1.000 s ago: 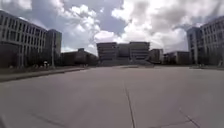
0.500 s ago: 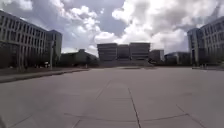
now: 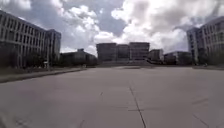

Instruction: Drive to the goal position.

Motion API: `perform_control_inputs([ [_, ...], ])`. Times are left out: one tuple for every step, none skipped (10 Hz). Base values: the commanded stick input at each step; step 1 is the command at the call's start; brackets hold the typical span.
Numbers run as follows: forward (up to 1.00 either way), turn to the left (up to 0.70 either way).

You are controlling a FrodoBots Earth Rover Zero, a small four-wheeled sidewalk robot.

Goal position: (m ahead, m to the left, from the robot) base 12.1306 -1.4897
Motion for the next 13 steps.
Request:
perform_control_inputs([
  [1.00,-0.31],
  [1.00,-0.19],
  [1.00,-0.04],
  [1.00,-0.12],
  [1.00,-0.25],
  [1.00,0.00],
  [1.00,-0.04],
  [1.00,-0.18],
  [1.00,-0.21],
  [1.00,-0.06],
  [1.00,0.00],
  [1.00,0.00],
  [1.00,0.00],
])
